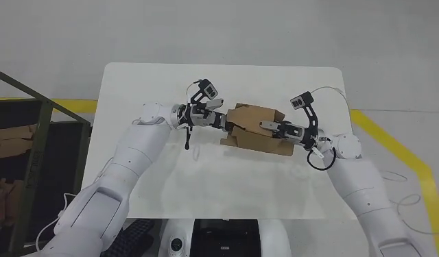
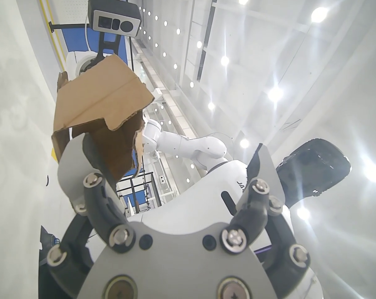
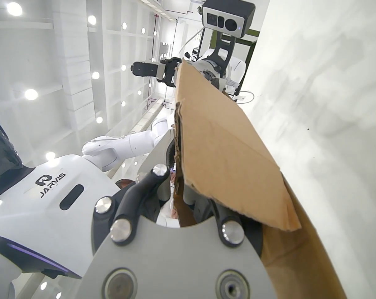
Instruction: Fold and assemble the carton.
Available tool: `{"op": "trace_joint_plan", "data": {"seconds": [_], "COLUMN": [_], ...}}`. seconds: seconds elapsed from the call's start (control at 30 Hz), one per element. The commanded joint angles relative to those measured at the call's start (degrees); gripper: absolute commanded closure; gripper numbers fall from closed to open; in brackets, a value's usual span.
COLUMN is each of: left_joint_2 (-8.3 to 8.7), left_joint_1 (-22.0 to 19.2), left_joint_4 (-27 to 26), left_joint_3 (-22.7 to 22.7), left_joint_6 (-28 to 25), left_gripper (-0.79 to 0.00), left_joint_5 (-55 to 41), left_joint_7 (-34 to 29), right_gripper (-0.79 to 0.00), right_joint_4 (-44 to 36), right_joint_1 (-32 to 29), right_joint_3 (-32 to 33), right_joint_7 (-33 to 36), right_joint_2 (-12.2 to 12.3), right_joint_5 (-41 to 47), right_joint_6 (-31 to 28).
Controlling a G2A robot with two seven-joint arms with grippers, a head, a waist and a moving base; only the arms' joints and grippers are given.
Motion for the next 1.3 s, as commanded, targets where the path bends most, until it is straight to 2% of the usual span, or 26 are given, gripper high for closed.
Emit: {"op": "trace_joint_plan", "data": {"seconds": [0.0, 1.27], "left_joint_2": [-0.08, -0.81], "left_joint_1": [-0.1, -0.61], "left_joint_4": [0.18, 2.32], "left_joint_3": [-0.05, -2.07], "left_joint_6": [-0.08, -0.59], "left_gripper": [-0.785, -0.785], "left_joint_5": [0.0, 0.4], "left_joint_7": [0.08, 0.59], "right_gripper": [0.0, 0.0], "right_joint_4": [-0.19, -4.25], "right_joint_1": [-0.08, -1.51], "right_joint_3": [-0.14, -3.57], "right_joint_7": [-0.03, 1.33], "right_joint_2": [0.04, 0.48], "right_joint_5": [-0.22, 0.6], "right_joint_6": [-0.03, 1.33]}}
